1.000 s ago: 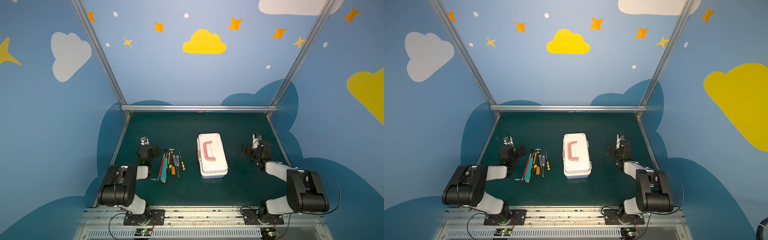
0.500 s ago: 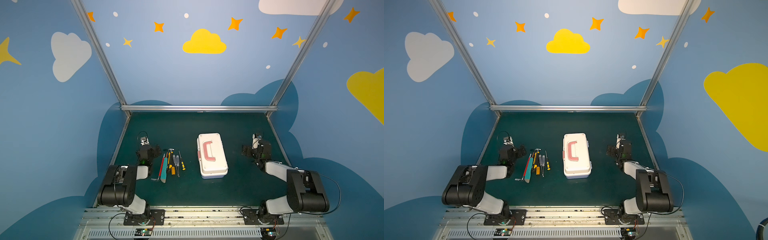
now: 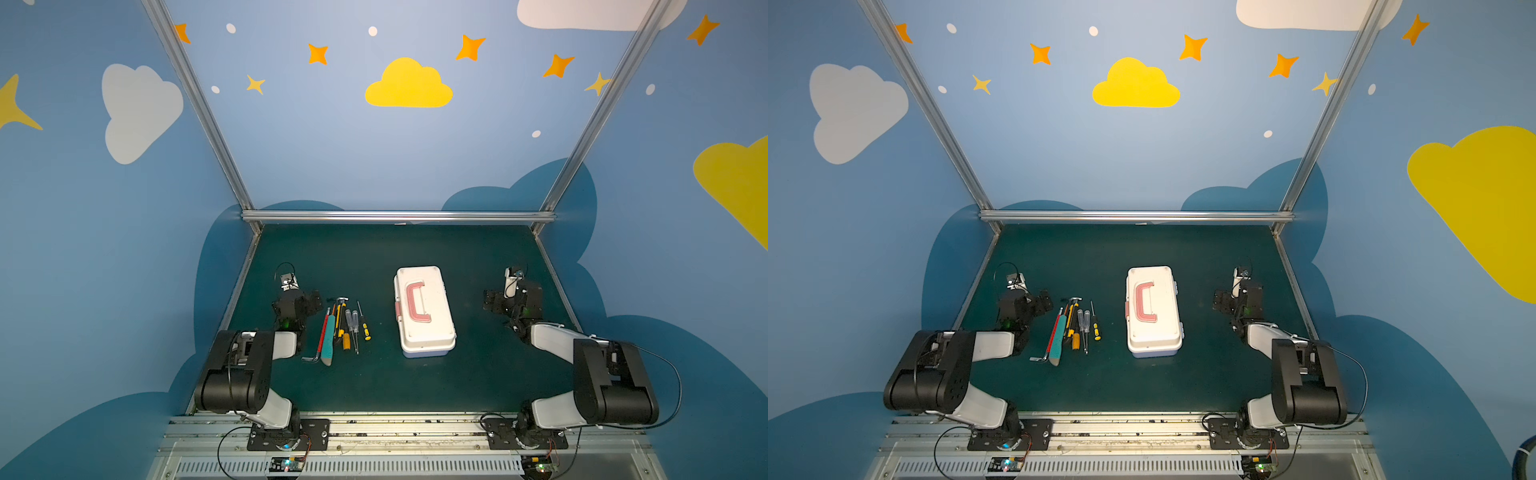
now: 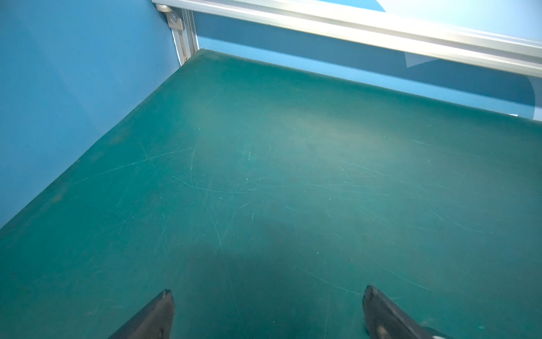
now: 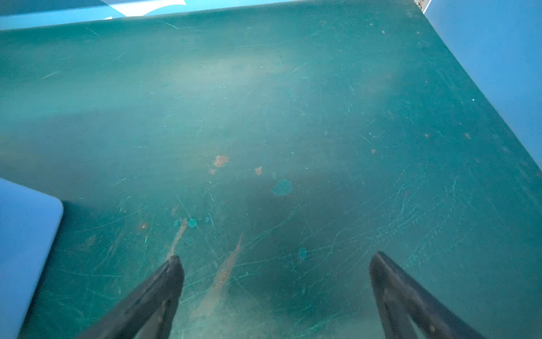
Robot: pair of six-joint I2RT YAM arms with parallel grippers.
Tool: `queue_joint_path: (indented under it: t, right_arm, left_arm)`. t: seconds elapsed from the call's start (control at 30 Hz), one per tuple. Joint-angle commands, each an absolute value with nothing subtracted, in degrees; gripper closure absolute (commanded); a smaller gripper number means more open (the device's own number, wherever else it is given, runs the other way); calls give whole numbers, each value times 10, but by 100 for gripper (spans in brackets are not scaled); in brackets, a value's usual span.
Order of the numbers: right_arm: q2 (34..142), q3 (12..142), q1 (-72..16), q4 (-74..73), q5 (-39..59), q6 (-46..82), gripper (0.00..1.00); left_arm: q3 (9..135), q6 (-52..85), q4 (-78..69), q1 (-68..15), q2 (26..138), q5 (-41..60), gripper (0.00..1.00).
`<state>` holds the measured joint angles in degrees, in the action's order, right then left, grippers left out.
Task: Pack the tool kit
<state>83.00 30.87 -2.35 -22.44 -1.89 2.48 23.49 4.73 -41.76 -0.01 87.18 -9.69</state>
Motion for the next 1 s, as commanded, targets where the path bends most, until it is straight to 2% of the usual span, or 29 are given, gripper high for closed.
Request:
queue_joint_path:
  t: [0.0, 0.07, 0.17, 0.27, 0.4, 0.5, 0.63, 0.77, 0.97]
  right_arm:
    - [814, 358, -25, -174, -24, 0, 2]
    - [802, 434, -26, -62, -36, 36, 3]
    - [805, 565, -40, 130, 22, 48, 19]
    - [823, 681, -79, 304, 54, 87, 26]
    - [846, 781, -164, 447, 106, 119, 30]
    - [864, 825, -238, 492, 158, 107, 30]
    - [887, 847, -297, 503, 203, 137, 31]
    - [919, 856, -360, 510, 192, 156, 31]
    - [984, 874, -408, 528, 188, 183, 34]
  left_arm:
    - [284, 38, -301, 0, 806, -94, 0]
    - [346, 60, -169, 0, 776, -102, 0]
    - [408, 171, -46, -4, 732, -43, 0]
    - [409, 267, -40, -21, 705, 60, 0]
    - [410, 300, -23, -69, 702, 165, 1]
    - [380, 276, -61, -123, 700, 219, 1]
    - [363, 292, -81, -157, 720, 211, 0]
    - [360, 319, -128, -178, 754, 214, 0]
    - [363, 325, -180, -216, 819, 219, 1]
